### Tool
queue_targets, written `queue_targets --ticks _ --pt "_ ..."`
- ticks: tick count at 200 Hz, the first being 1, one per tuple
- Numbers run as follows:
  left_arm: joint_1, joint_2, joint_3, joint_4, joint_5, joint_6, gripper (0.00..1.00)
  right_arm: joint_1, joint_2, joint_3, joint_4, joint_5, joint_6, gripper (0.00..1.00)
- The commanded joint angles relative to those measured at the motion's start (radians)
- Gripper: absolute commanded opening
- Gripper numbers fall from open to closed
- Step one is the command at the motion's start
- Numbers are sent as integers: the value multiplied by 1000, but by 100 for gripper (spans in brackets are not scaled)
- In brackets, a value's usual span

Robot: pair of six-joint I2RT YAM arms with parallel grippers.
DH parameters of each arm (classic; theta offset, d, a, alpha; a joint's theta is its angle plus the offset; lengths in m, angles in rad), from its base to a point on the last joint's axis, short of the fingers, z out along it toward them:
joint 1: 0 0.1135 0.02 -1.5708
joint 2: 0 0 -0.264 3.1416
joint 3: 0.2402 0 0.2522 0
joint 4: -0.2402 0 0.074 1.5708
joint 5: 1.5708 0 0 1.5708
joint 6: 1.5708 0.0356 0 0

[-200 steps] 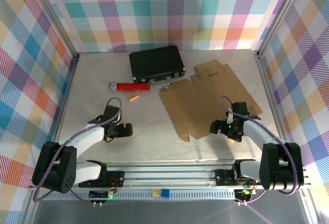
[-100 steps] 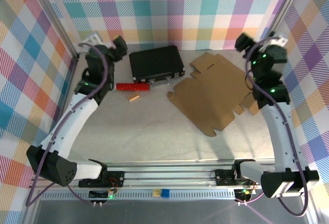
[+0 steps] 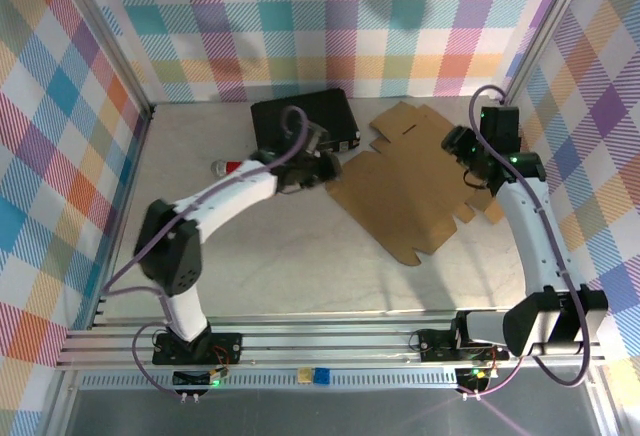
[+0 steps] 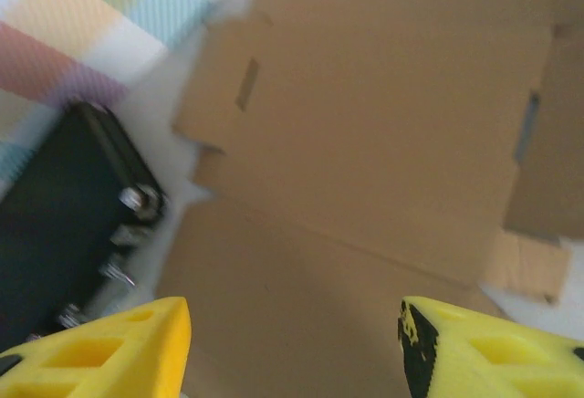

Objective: Fold the paper box

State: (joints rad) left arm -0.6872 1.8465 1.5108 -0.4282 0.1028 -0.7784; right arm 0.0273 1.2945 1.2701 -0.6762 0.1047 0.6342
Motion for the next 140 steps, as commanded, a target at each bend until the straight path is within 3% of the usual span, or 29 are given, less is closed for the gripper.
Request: queue_targets --ticks 1,41,74,140 --pt "-69 142 120 -23 130 -57 27 -19 14 -35 -52 -90 91 61" --pt "-165 398 335 -4 175 -113 26 -30 67 -105 -31 -128 114 61" --pt "-186 514 377 -50 150 -133 25 -38 112 -69 -48 -148 88 60" --pt "-128 283 -3 -118 22 -27 23 -58 161 -4 -119 -150 -5 73"
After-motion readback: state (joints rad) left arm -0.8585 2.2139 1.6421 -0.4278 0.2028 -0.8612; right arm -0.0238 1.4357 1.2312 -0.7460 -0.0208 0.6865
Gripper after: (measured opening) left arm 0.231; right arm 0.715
